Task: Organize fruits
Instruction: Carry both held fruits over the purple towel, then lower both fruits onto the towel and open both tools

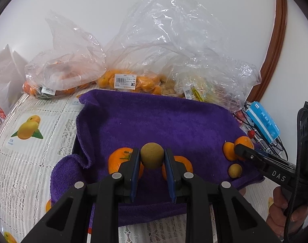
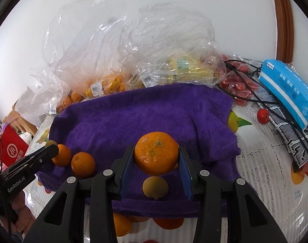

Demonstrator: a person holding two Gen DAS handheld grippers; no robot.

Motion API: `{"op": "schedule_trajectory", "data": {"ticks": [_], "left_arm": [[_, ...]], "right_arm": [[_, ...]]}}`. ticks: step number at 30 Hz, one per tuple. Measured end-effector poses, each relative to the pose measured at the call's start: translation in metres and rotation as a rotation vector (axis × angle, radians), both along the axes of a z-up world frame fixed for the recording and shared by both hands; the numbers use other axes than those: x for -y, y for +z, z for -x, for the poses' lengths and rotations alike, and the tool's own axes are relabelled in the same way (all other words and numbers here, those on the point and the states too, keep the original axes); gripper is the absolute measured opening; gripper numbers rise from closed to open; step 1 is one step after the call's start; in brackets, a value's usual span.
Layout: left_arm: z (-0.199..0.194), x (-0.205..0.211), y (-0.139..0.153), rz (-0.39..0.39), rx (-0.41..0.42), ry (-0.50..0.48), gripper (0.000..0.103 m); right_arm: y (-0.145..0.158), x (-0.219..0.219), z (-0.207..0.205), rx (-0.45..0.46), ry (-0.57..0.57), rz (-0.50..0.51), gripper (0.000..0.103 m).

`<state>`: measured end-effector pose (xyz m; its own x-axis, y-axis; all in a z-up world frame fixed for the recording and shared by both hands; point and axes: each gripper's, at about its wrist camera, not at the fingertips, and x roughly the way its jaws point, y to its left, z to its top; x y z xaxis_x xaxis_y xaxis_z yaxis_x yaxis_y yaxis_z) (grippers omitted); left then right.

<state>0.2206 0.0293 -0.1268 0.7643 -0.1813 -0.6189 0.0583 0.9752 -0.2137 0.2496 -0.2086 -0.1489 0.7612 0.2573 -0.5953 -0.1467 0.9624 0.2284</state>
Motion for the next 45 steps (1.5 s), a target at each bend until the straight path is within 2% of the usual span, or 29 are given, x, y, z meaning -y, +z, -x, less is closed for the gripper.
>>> {"op": "schedule_trajectory", "data": {"ticks": [17,26,33,45], "left_arm": [[-0.003,0.007,-0.004,-0.017,-0.028,-0.026,0.023],[-0.005,0.014,-0.008,-0.05,-0.051,-0.04,0.023],[-0.008,0.015,-0.012,-0.064,-0.078,-0.043,0.023],[-0.009,0.016,-0.013,-0.065,-0.074,-0.046,0.023]], "right_arm": [[-0.002,-0.006,-0.002,-0.015,0.011,0.034,0.043],[-0.001,-0.016,0.001,0.002,0.013,0.114,0.043],[-0.001,-0.016,0.001,-0.004,0.017,0.112,0.043],[-0.003,-0.016,-0.002,-0.017,0.017,0.116,0.043]]}}
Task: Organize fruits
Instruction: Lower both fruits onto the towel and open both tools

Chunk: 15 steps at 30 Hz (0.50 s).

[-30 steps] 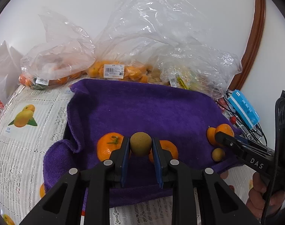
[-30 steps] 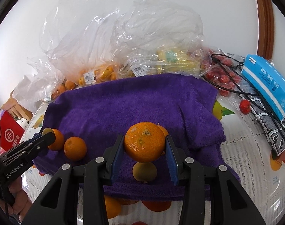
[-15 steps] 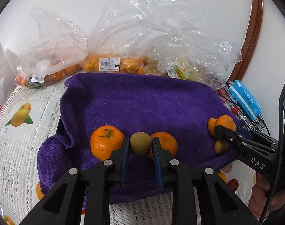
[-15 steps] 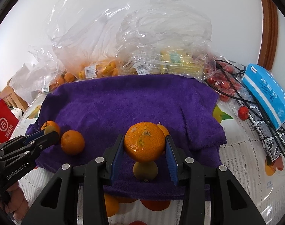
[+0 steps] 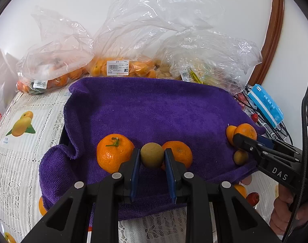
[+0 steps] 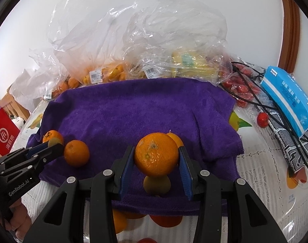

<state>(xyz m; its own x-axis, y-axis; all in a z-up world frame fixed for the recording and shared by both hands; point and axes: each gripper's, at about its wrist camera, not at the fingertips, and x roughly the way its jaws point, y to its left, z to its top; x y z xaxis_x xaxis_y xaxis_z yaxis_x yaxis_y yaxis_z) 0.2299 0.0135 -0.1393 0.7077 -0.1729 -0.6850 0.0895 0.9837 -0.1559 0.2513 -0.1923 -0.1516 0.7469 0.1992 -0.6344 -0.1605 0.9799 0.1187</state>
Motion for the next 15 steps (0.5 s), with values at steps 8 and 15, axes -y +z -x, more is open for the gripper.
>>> {"op": "schedule_trajectory", "data": {"ticks": [8,15], "left_arm": [[0.0018,-0.0009,0.0023,0.018,0.005,-0.004,0.029],[0.0075,-0.0014,0.0095,0.032,0.04,-0.015,0.041]], "right_arm": [[-0.0002,0.0006,-0.0008,-0.006,0.002,0.0,0.043],[0.0008,0.0007,0.0002,-0.004,0.004,0.0,0.045]]}}
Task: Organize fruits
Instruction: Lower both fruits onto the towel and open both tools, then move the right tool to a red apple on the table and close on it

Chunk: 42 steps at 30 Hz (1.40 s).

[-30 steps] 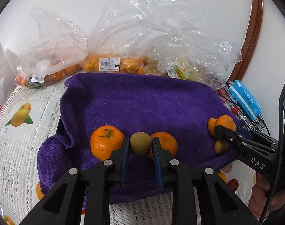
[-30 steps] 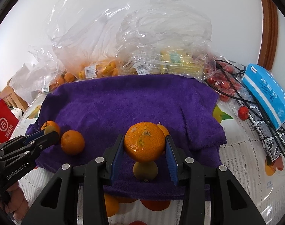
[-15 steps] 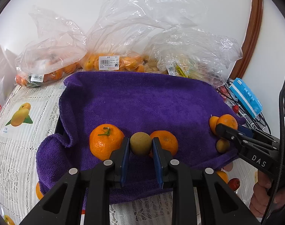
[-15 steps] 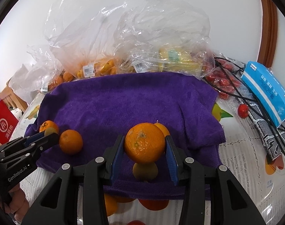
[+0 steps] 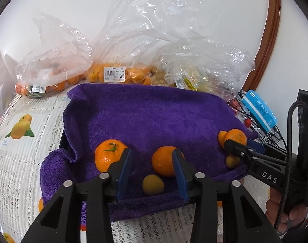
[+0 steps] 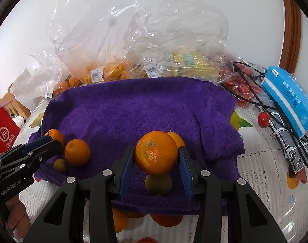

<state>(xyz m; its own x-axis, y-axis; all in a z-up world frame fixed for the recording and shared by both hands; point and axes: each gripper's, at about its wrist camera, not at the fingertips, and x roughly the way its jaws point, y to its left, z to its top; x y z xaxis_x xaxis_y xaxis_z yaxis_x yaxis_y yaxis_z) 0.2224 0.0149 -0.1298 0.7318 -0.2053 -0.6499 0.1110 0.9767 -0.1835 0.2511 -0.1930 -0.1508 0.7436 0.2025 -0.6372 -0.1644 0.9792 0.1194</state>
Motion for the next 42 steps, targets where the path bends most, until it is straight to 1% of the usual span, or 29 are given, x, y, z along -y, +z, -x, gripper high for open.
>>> {"op": "schedule_trajectory", "data": {"ticks": [2,5,7,16,21,26,30,34,38,39,41,42], "left_arm": [[0.001,-0.001,0.001,0.003,0.003,0.0,0.042],[0.001,-0.002,0.001,0.013,0.001,0.002,0.043],[0.001,-0.003,0.001,0.017,0.001,0.003,0.043],[0.005,-0.005,0.004,0.023,0.014,0.009,0.046],[0.005,-0.006,0.005,0.027,0.015,0.016,0.046],[0.007,-0.004,0.006,0.023,0.02,0.014,0.046],[0.01,0.0,0.008,0.018,0.033,0.009,0.046],[0.012,0.002,0.009,0.014,0.04,0.006,0.046],[0.014,0.002,0.01,0.017,0.048,0.007,0.046],[0.015,0.002,0.01,0.02,0.049,0.008,0.046],[0.016,0.002,0.011,0.025,0.049,0.009,0.046],[0.016,0.002,0.011,0.027,0.05,0.01,0.046]], "right_arm": [[0.001,-0.001,0.001,0.003,0.001,0.001,0.048],[0.001,-0.001,0.002,0.008,0.004,0.004,0.05],[0.002,-0.001,0.003,0.017,0.004,0.006,0.053],[0.009,0.002,0.011,0.059,-0.004,-0.003,0.054],[0.011,0.006,0.016,0.061,-0.02,-0.008,0.055],[0.016,0.021,0.031,0.091,-0.063,-0.052,0.057],[0.015,0.032,0.043,0.085,-0.09,-0.075,0.057],[0.012,0.036,0.057,0.073,-0.106,-0.063,0.057],[0.004,0.037,0.069,0.035,-0.094,-0.085,0.056],[0.0,0.036,0.073,0.023,-0.088,-0.088,0.055],[-0.004,0.033,0.079,0.01,-0.083,-0.084,0.047],[-0.007,0.031,0.082,0.002,-0.08,-0.082,0.046]]}}
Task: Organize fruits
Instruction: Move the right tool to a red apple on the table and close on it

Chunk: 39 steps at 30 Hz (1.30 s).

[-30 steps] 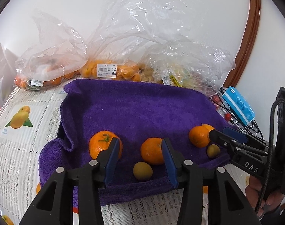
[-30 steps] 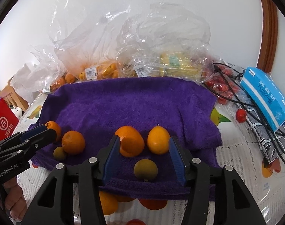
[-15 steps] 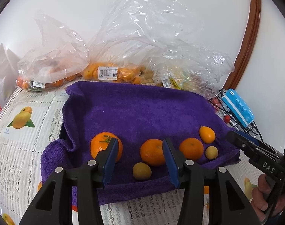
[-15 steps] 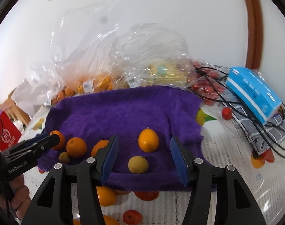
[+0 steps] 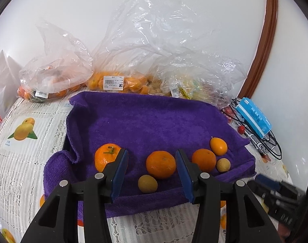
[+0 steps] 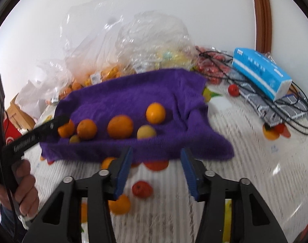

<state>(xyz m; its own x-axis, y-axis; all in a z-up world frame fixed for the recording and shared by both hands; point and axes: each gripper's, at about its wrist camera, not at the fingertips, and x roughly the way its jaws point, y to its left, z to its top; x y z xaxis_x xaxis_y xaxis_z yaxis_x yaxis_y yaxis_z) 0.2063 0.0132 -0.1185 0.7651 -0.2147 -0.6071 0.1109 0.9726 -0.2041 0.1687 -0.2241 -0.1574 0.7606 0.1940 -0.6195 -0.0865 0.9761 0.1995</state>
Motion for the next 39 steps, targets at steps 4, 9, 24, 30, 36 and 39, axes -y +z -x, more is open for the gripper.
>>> {"op": "schedule_trajectory", "data": {"ticks": [4,9,24,30,36,39], "left_arm": [[0.002,0.001,0.001,0.003,0.002,-0.003,0.046],[0.004,0.003,0.003,-0.001,0.009,-0.011,0.046],[0.004,-0.003,0.007,0.023,0.011,0.003,0.046],[0.004,-0.003,0.006,0.016,0.007,0.0,0.046],[0.004,0.0,0.005,0.01,0.004,-0.005,0.046],[0.004,0.001,0.003,0.01,0.0,-0.011,0.046]], "right_arm": [[-0.006,-0.008,0.013,-0.019,0.025,0.004,0.041],[-0.009,-0.015,0.018,-0.036,0.043,0.017,0.037],[-0.031,-0.021,0.011,-0.109,0.02,0.07,0.032],[-0.035,-0.02,0.005,-0.113,0.018,0.076,0.032],[-0.036,-0.029,0.002,-0.08,0.017,0.167,0.025],[-0.036,-0.03,0.004,-0.073,0.017,0.183,0.025]]}}
